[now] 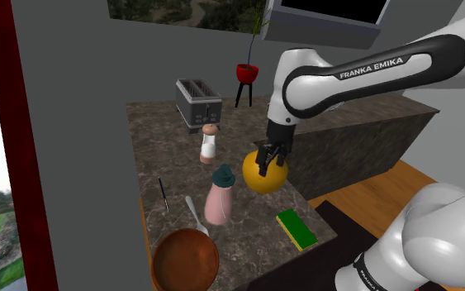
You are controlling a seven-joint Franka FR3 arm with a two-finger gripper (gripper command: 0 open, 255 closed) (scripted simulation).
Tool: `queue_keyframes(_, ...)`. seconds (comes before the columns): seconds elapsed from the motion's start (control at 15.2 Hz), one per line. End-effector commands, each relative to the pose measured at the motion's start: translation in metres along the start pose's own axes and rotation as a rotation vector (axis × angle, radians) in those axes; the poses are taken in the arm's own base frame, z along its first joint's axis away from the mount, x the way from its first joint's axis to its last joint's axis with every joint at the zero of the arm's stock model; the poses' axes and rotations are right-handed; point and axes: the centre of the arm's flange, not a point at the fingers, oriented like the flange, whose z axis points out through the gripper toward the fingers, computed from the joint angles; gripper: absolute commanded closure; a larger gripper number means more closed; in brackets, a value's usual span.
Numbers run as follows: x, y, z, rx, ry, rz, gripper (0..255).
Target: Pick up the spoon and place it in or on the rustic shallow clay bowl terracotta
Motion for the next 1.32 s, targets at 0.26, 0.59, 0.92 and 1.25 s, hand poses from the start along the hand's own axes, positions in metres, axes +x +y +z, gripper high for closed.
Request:
queue_keyframes(0.26, 0.045, -0.033, 0.047, 0.056, 0.012, 0.017, 0)
queue_keyframes(0.59, 0.084, -0.062, 0.086, 0.103, 0.020, 0.031, 0)
queue_keyframes(0.92, 0.124, -0.092, 0.123, 0.149, 0.029, 0.045, 0)
queue_keyframes(1.25, 0.161, -0.120, 0.156, 0.191, 0.036, 0.057, 0)
